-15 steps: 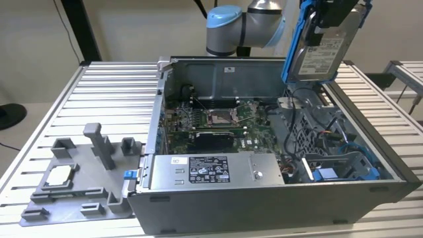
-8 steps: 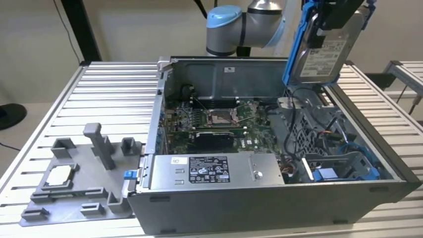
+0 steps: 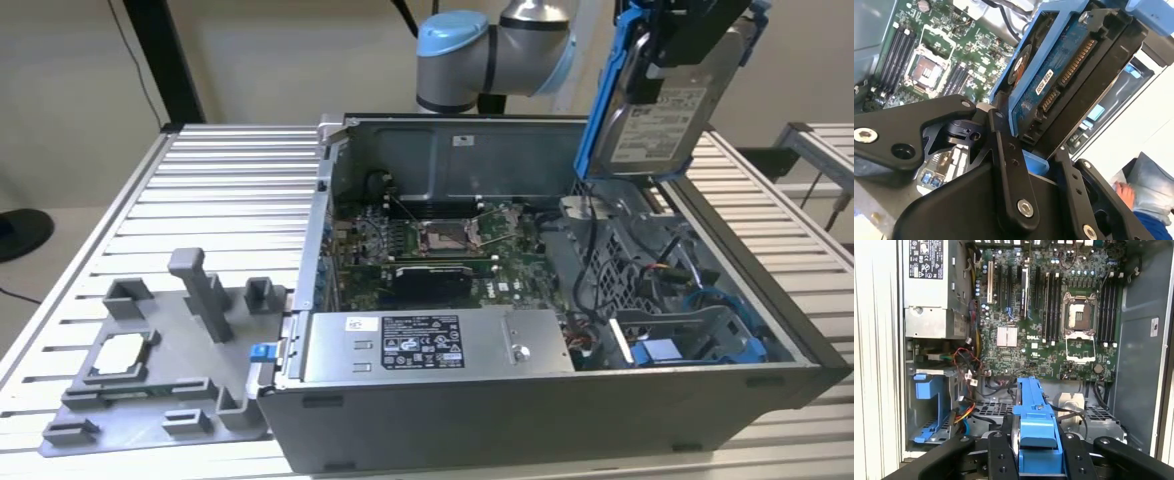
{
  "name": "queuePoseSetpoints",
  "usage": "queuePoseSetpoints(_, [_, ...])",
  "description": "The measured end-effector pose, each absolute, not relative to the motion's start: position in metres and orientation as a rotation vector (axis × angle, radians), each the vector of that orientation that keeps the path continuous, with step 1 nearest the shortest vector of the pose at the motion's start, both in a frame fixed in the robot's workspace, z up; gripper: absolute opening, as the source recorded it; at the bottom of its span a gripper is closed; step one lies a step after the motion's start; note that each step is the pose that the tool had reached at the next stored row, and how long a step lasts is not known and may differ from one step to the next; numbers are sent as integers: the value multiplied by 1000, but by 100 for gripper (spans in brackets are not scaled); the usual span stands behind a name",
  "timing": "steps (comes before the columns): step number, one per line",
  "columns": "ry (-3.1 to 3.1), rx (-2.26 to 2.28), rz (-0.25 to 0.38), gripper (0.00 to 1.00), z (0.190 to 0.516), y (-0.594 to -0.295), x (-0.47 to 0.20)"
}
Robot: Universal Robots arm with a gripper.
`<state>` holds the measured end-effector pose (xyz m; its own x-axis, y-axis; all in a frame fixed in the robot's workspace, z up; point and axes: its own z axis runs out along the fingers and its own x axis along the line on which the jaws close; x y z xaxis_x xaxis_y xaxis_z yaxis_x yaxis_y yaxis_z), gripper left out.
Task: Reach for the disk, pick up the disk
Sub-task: 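Pick up the disk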
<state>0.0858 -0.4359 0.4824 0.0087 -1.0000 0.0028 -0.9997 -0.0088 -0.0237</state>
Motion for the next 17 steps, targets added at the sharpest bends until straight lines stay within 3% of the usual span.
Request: queuePoseSetpoints(17, [2202,-2221,-28,0,482,-452,86])
